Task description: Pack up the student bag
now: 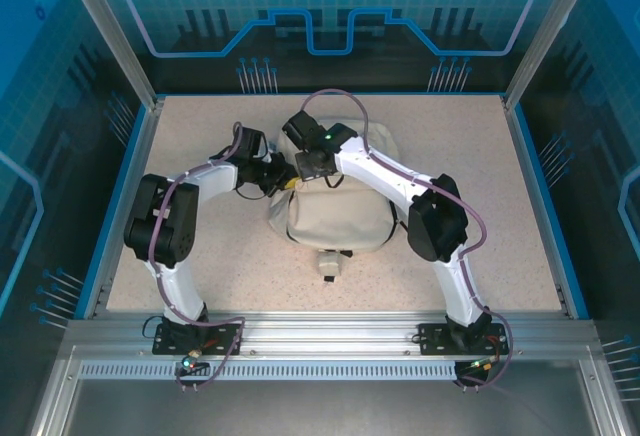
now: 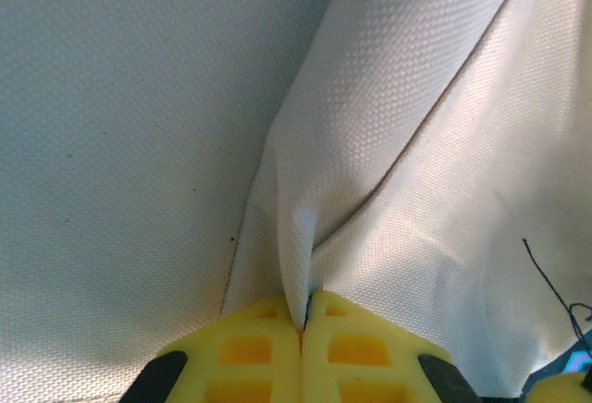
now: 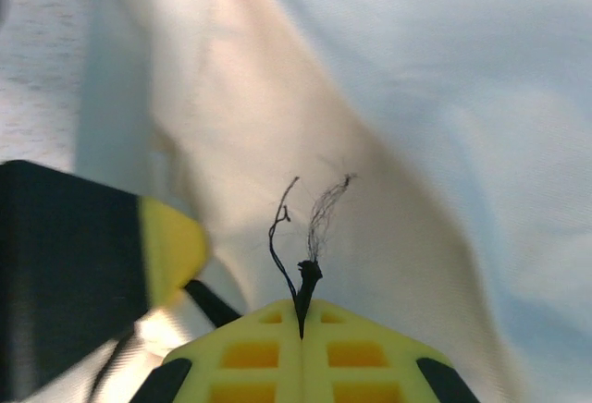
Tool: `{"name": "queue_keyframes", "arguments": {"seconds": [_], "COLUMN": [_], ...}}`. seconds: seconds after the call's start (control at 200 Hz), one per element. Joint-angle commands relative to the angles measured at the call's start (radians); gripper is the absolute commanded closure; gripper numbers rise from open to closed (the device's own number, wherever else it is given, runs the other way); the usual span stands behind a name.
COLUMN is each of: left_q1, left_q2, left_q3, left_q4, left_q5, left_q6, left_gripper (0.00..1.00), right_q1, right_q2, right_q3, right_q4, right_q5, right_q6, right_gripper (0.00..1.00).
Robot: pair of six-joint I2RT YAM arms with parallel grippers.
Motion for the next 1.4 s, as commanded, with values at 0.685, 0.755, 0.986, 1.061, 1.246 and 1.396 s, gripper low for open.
{"name": "queue_keyframes", "arguments": {"seconds": [0.685, 0.755, 0.986, 1.061, 1.246, 1.396], "left_q1": [0.051, 0.052, 0.060, 0.073, 0.111, 0.114], "left_q2": [-0.111, -0.162, -0.391, -0.473, -0.644, -0.712], "left_q3": [-0.012, 0.004, 0.023, -0.029, -0.258, -0.480], "left_q4": [-0.146, -0.200, -0.366, -0.352, -0.149, 0.124], "left_q5": [-0.199, -0.244, -0.580, -0.721, -1.002, -1.154], "left_q6": [0.070, 0.092, 0.226, 0.248, 0.372, 0.554], "left_gripper": [0.69, 0.44, 0.01, 0.01, 0.01, 0.01], "right_q1": [-0.241, -0.241, -0.333, -0.379, -0.526, -0.613], "right_q2": [-0.332, -0.408, -0.663, -0.733, -0.873, -0.924], "right_q3": [-0.427, -0.450, -0.599, -0.697, -0.983, -1.204], "right_q4": [0.042, 0.094, 0.262, 0.336, 0.566, 0.763], "right_q5": [0.149, 0.115, 0.103, 0.151, 0.182, 0.169], "right_q6": [0.111, 0.065, -0.068, -0.109, -0.176, -0.254], "right_gripper": [0.71, 0.44, 0.00, 0.00, 0.00, 0.00]}}
